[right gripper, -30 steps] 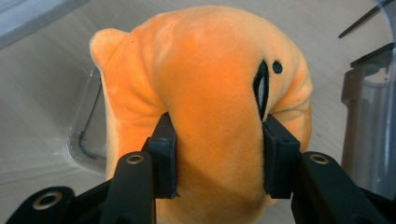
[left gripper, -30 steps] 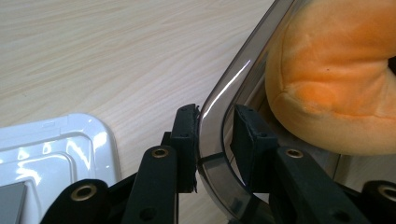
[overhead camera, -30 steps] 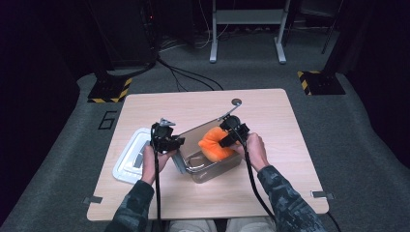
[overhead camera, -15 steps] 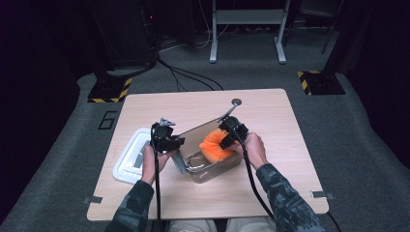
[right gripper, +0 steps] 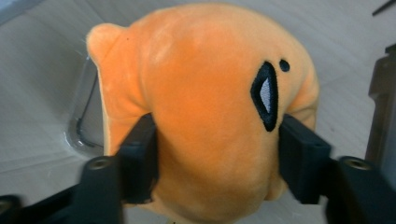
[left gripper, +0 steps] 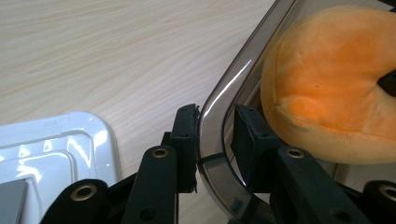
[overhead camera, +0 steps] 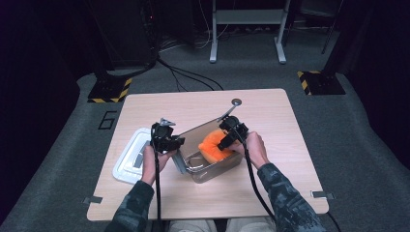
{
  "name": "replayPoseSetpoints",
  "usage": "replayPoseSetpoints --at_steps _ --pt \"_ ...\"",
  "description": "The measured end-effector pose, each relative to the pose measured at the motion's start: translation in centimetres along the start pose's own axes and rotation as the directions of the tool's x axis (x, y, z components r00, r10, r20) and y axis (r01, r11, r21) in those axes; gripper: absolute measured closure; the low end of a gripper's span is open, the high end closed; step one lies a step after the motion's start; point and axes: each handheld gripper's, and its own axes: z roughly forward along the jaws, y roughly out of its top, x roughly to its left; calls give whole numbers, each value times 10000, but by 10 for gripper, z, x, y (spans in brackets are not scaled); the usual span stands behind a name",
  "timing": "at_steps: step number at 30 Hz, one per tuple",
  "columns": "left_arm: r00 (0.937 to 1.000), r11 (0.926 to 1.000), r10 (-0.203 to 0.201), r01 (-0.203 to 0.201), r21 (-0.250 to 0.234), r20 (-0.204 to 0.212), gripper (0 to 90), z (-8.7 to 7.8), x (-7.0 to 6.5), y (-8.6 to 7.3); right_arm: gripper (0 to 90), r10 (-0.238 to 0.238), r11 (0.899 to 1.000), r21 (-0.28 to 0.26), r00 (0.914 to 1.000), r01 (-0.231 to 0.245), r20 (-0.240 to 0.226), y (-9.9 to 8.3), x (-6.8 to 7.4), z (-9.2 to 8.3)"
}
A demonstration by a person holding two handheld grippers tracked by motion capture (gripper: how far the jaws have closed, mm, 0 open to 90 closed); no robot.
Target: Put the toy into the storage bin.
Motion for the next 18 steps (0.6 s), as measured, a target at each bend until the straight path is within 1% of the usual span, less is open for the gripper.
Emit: replayPoseSetpoints --at_steps 1,2,3,4,5,6,7,8,9,10,12,13,14,15,16,17,18 --pt "10000 10000 -29 29 4 -16 697 0 0 0 289 -41 10000 -34 10000 41 65 0 1 -1" --pt "9998 9998 -177 177 -49 -25 689 1 0 0 263 -75 9999 -137 9999 76 87 0 1 -3" --pt "9998 9998 -174 174 -9 -31 687 1 0 0 244 -105 9997 -206 9998 108 152 0 2 -4" --pt "9997 9997 -225 225 40 -48 654 1 1 0 226 -107 9992 -379 9997 115 210 0 4 -8" --pt "9997 9997 -225 225 40 -48 637 1 1 0 226 -107 9992 -379 9997 115 210 0 4 -8" --pt "9995 9995 -327 327 -12 -42 637 2 1 0 218 -126 9982 -591 9996 140 247 0 4 -11" --pt "9993 9994 -353 353 -5 -84 588 1 1 0 171 0 9945 -1043 9997 25 239 0 5 -20" --pt "9995 9995 -328 327 32 41 561 0 2 0 145 16 9930 -1181 9997 15 256 0 6 -25" --pt "9995 9995 -328 327 32 41 522 0 2 0 145 16 9930 -1181 9997 15 256 0 6 -25" --pt "9993 9993 -374 374 -21 88 522 -1 2 1 139 -16 9905 -1377 9995 59 310 1 6 -30" --pt "9984 9983 -538 542 -211 166 447 -2 2 1 121 -117 9859 -1666 9996 161 274 0 8 -41" --pt "9985 9984 -516 520 -202 204 403 -3 3 2 109 -232 9835 -1789 9992 285 314 -1 8 -46" --pt "9984 9983 -525 530 -252 221 374 -4 4 2 100 -260 9814 -1895 9991 317 327 -2 9 -51" --pt "9976 9971 -648 657 -376 238 343 -5 4 2 81 -294 9792 -1998 9990 358 350 -4 8 -55" --pt "9978 9973 -615 624 -376 267 310 -6 5 2 63 -349 9764 -2115 9985 431 422 -7 8 -59" --pt "9970 9962 -724 736 -473 275 281 -8 6 2 47 -337 9746 -2200 9985 426 441 -9 7 -62" --pt "9976 9968 -652 662 -442 244 262 -9 8 3 33 -322 9715 -2334 9985 417 444 -12 6 -66"
